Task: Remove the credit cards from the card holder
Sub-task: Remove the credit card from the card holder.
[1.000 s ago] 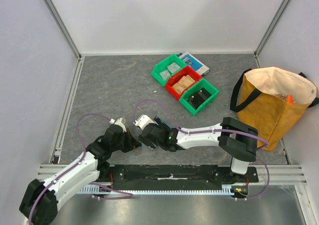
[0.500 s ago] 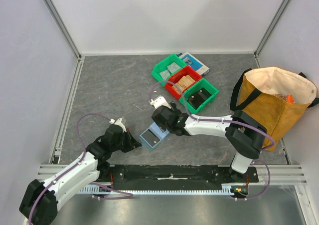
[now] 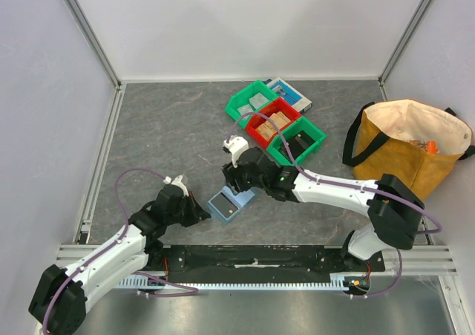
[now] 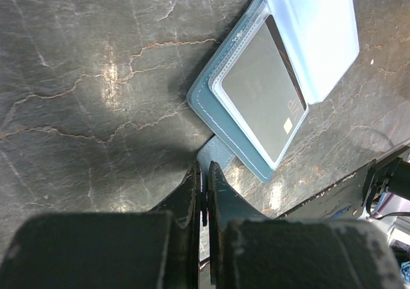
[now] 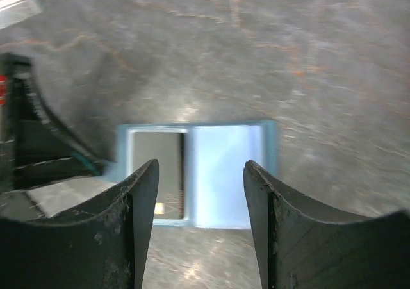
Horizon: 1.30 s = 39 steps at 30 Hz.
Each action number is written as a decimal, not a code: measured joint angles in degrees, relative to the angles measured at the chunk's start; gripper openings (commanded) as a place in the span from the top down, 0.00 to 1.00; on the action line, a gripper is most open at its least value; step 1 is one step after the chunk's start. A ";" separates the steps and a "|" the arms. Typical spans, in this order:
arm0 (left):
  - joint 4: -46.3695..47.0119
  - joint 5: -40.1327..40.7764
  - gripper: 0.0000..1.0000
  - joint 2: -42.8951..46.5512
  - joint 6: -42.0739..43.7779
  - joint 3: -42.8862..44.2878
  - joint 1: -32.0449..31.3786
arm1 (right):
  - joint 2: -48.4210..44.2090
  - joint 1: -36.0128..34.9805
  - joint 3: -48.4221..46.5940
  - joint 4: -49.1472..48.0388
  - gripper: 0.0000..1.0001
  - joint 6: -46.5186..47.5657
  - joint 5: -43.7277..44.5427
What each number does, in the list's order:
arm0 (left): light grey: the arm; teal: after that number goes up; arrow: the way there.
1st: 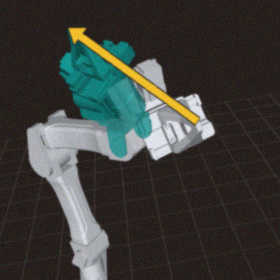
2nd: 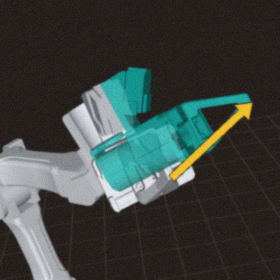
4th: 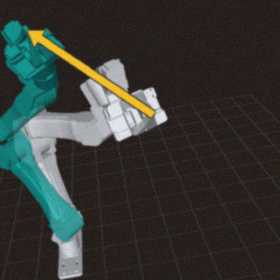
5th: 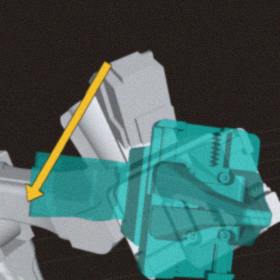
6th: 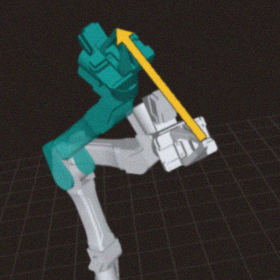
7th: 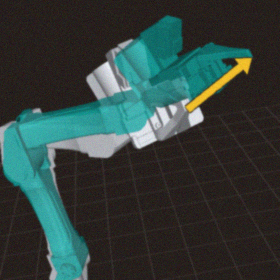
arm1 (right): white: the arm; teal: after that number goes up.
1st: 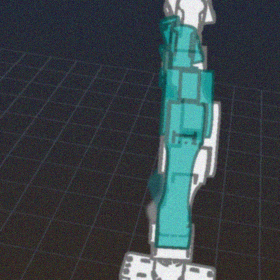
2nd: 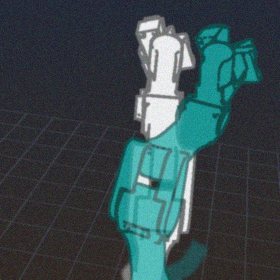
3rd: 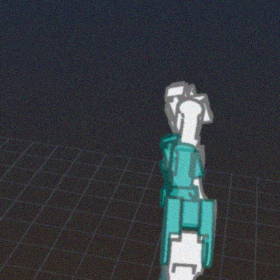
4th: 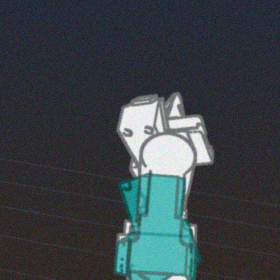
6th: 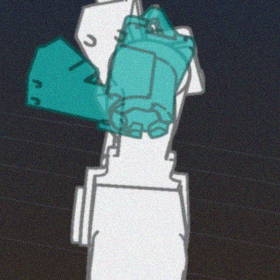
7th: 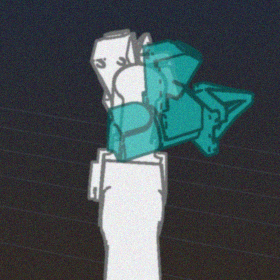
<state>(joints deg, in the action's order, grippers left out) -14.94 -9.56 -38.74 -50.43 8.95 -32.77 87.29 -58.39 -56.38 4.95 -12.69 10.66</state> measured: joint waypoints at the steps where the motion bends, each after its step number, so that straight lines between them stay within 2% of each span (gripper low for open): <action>1: -0.02 0.02 0.98 -0.11 0.04 0.09 0.00 | 0.68 0.00 0.00 -1.20 0.39 -0.33 -2.49; 8: -1.05 0.46 0.98 -0.24 0.39 0.87 0.00 | 9.81 0.66 0.44 -7.56 0.45 -4.20 -16.13; 13: -1.81 1.14 0.98 -0.37 0.44 1.07 0.00 | 11.04 2.97 4.70 -9.27 0.47 -8.70 -19.82; 18: -2.45 3.08 0.98 -2.58 1.11 2.95 0.00 | 10.29 3.98 9.38 -13.07 0.56 -13.94 -20.44; 19: -2.58 3.52 0.97 -3.28 1.36 3.50 0.00 | 9.77 3.98 10.62 -14.19 0.57 -15.37 -20.59; 24: -2.78 5.14 0.79 -5.16 2.45 6.49 0.00 | 6.82 3.98 16.02 -18.14 0.59 -21.03 -21.18; 29: -5.05 6.97 0.65 -3.65 3.63 10.27 0.00 | 4.57 3.93 16.90 -18.05 0.59 -23.15 -21.05; 34: -7.04 9.51 0.60 0.42 4.61 14.62 0.02 | 1.99 3.96 16.17 -17.38 0.61 -22.84 -19.78; 39: -6.88 9.42 0.63 1.09 4.76 16.22 0.00 | 2.08 5.09 13.20 -17.31 0.64 -22.18 -19.80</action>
<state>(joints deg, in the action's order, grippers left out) -21.82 -0.14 -37.65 -45.67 25.17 -32.77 89.36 -53.30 -43.18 -12.36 -34.87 -9.15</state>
